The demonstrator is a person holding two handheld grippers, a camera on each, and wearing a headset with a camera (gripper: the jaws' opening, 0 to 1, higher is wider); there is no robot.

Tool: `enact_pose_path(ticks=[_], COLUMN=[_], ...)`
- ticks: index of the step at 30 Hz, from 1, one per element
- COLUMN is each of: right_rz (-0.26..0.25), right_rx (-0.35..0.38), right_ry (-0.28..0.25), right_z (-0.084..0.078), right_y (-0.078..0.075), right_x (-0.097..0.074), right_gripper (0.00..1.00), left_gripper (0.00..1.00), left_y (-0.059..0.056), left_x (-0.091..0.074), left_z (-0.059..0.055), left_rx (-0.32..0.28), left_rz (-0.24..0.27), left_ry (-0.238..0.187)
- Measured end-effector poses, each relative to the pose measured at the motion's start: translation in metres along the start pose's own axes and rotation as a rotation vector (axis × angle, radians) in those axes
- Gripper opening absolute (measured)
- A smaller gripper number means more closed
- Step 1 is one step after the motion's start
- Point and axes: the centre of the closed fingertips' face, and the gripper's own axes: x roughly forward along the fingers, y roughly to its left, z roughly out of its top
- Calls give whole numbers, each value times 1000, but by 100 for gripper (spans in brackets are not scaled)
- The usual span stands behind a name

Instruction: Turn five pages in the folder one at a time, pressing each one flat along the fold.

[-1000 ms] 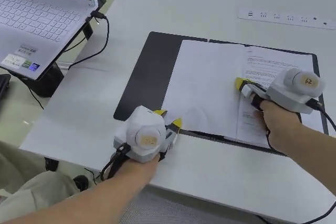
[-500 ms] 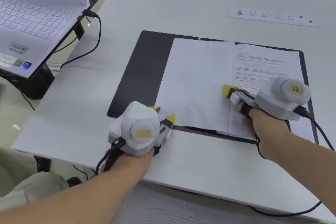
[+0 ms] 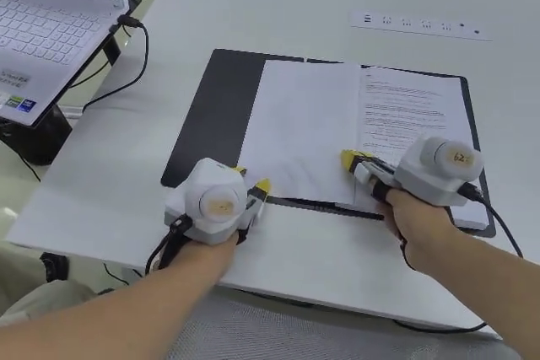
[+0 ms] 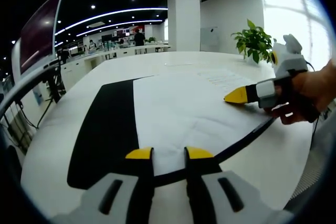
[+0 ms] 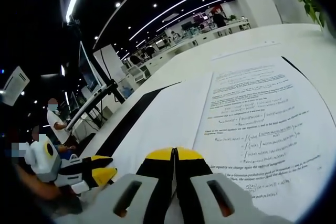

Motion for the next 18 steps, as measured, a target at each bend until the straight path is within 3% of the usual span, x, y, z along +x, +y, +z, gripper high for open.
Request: enact_pose_path(ticks=[18], right_rz=[7], right_rx=[33], right_ry=[18], right_z=[-19], right_y=[3], right_x=[-17], right_gripper=[0], left_gripper=[21], left_y=[0], left_x=[-3], left_z=[2], left_rx=[2], left_rz=[0], left_ry=[4])
